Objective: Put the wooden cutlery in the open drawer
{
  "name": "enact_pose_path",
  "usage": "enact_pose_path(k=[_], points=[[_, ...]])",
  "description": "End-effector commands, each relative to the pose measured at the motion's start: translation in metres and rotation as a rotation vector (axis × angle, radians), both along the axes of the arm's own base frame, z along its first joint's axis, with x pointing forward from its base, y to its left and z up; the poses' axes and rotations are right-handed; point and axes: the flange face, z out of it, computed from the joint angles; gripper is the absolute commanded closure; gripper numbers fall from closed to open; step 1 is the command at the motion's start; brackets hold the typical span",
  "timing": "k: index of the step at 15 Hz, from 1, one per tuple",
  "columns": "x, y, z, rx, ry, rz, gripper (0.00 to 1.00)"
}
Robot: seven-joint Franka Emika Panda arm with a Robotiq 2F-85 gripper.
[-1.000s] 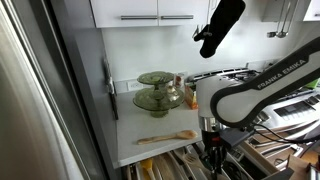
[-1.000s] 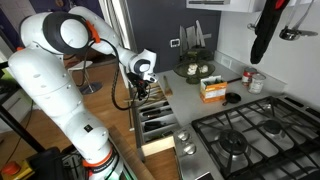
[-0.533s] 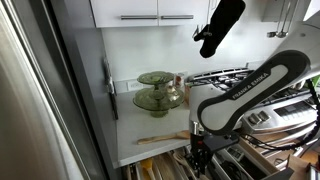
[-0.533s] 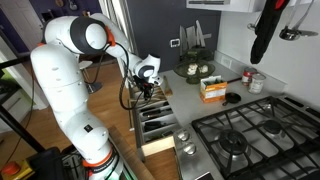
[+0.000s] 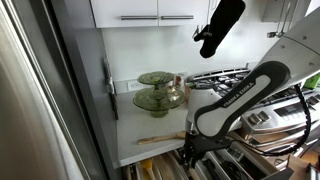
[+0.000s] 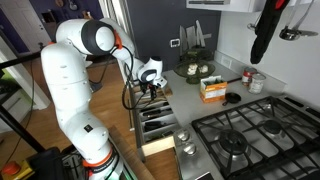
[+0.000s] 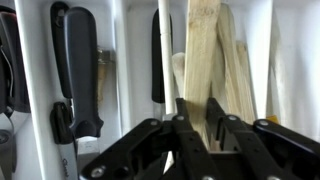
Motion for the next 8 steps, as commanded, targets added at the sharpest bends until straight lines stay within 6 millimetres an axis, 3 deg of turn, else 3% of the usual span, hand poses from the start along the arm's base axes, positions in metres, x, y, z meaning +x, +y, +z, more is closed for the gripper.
enact_pose_path(k=[1, 2, 3, 4, 8], points=[[0.005, -0.004, -0.01, -0.032, -0.004, -0.045, 0.94], [0.005, -0.005, -0.012, -0.042, 0.0, -0.047, 0.94], [0.005, -0.006, -0.012, -0.053, 0.006, -0.045, 0.62], [0.002, -0.007, -0.008, -0.059, 0.011, -0.032, 0.48], [-0.009, -0.008, 0.022, -0.1, -0.055, -0.006, 0.2]])
